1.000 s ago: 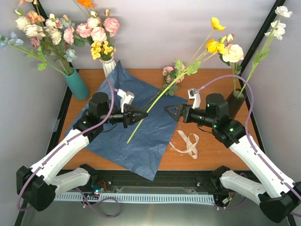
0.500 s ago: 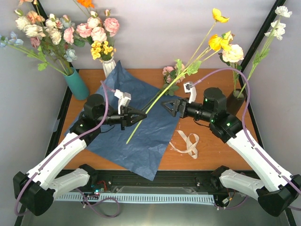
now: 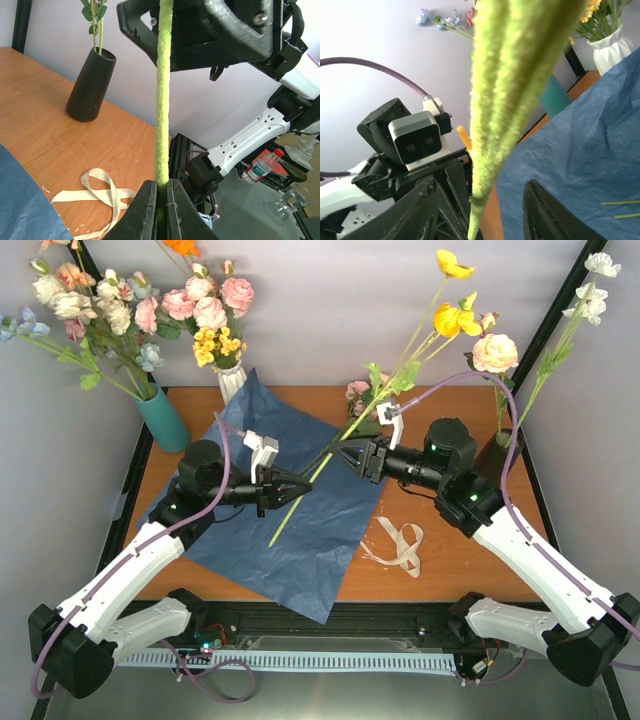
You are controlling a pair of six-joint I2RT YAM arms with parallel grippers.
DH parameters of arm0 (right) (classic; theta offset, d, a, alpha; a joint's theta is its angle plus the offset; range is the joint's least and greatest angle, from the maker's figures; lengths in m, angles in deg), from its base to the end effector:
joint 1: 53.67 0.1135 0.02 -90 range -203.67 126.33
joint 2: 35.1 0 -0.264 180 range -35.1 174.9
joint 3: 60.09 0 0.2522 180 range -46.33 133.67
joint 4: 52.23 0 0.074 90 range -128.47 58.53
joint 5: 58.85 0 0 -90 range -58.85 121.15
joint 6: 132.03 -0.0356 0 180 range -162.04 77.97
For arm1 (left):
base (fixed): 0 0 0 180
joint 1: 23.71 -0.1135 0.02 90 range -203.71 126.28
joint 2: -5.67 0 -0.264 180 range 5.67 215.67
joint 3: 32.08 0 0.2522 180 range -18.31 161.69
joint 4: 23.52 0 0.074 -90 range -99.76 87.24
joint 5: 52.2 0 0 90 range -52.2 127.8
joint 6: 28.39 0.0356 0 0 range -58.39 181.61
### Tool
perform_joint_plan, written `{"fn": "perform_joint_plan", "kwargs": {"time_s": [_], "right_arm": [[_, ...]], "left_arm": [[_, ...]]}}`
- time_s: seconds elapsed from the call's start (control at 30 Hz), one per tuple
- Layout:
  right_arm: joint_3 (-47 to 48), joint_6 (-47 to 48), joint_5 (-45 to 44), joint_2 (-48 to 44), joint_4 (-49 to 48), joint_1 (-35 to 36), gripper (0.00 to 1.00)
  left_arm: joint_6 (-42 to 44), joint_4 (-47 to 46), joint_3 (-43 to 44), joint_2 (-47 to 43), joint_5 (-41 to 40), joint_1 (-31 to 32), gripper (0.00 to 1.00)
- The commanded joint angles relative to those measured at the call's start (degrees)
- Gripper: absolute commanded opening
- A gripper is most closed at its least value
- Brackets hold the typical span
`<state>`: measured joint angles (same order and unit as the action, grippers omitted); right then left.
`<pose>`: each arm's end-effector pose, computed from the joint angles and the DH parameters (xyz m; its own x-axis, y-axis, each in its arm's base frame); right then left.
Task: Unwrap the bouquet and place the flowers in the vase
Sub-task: Insert the fake flower into the vase.
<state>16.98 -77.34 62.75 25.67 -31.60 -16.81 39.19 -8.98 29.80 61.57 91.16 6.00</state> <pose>0.1786 0.1572 0.4068 -0.5862 0.1758 -0.7908 -0.7232 0.3265 0.6086 0.1743 -0.1324 0.3442 -0.4952 0.0205 -0.8686 0.8612 0.1438 -0.4876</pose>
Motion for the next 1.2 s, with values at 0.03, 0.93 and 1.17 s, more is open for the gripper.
{"fn": "perform_joint_plan", "kwargs": {"time_s": [0.03, 0.93, 1.17], "right_arm": [[2.28, -0.21, -2.30, 1.83, -4.86, 1.58, 0.25], [33.56, 29.57, -55.87, 0.18, 47.04, -3.44, 0.03], [38.77, 35.62, -56.28, 2.51, 49.72, -21.70, 0.03]], "left_arm": [[0.21, -2.44, -0.25, -0.48, 1.38, 0.34, 0.00], [6.00, 15.23, -8.66, -10.16, -18.66, 0.30, 1.00], [6.29, 18.82, -9.05, -13.09, -23.61, 0.32, 0.99]]}}
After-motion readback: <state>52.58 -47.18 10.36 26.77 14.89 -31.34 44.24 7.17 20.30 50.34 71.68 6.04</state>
